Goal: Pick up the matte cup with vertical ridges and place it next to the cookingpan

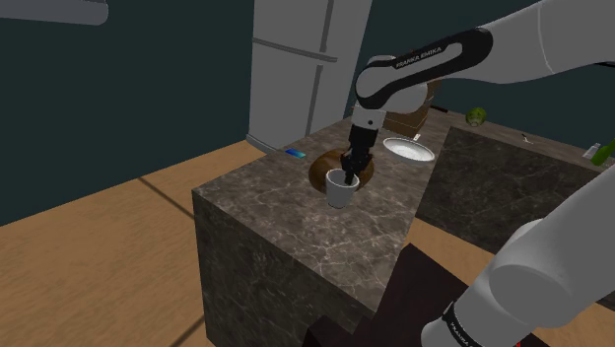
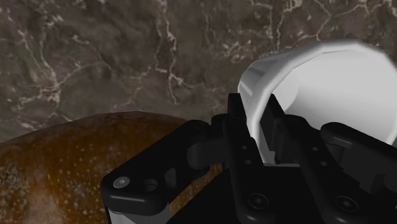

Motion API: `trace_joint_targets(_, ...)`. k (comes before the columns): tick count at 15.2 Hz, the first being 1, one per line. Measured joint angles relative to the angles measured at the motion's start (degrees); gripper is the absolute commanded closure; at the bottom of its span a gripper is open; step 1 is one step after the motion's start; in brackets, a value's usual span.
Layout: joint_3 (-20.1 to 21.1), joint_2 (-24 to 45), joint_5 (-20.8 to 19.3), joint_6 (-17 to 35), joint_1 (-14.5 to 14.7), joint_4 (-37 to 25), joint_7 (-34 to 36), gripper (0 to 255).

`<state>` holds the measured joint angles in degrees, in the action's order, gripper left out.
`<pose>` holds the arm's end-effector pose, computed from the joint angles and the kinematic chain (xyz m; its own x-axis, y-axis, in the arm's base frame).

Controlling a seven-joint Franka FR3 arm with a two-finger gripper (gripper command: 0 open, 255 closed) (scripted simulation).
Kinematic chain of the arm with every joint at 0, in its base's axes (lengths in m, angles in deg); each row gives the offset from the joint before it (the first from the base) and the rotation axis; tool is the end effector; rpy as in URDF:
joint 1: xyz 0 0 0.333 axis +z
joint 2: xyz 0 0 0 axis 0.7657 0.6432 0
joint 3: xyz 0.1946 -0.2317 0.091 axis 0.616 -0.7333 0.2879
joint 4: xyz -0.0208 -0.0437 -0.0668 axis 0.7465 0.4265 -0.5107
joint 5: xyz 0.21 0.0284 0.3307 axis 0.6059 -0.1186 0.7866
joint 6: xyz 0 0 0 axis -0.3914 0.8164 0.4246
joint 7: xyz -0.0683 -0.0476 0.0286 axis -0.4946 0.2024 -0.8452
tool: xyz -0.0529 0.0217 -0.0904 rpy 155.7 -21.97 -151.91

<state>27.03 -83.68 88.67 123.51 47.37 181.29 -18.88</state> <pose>0.4544 -0.0543 0.3911 0.9903 0.0161 -0.1381 -0.0066 -0.9868 -0.1619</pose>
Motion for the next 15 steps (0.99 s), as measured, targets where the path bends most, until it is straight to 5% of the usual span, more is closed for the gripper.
trace_joint_targets(15,0.1,-4.0,-0.9,-11.8,-0.1,-8.0,1.9,255)
